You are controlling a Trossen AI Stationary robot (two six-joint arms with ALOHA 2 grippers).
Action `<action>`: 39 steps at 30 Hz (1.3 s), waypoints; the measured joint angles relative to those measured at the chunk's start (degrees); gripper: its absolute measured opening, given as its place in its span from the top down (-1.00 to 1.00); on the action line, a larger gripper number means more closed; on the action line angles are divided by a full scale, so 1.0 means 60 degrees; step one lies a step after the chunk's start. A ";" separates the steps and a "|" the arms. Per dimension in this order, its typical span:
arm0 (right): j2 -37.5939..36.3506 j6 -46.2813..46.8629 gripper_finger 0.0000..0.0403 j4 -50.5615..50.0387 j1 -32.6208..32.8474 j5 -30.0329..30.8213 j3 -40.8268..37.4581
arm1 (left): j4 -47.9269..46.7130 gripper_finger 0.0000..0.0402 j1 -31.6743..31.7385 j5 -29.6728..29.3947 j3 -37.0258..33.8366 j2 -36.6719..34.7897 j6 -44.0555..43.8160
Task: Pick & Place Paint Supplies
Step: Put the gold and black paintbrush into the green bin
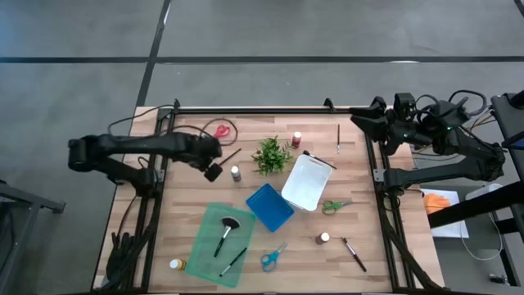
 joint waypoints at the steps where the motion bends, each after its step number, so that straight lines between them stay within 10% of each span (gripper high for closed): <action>1: 0.0000 0.0027 0.05 -0.0011 0.0000 0.0000 -0.0013 | 0.0007 0.77 -0.0005 0.0000 -0.0001 0.0274 0.0045; 13: 0.0047 0.0212 0.05 -0.0015 0.0000 0.0000 -0.0046 | 0.0066 0.77 0.0003 0.0255 -0.0005 0.2230 0.0255; 39: 0.0051 0.0532 0.05 -0.0012 -0.0001 0.0000 -0.0046 | 0.1446 0.77 -0.0012 0.0896 -0.0609 0.2216 0.0216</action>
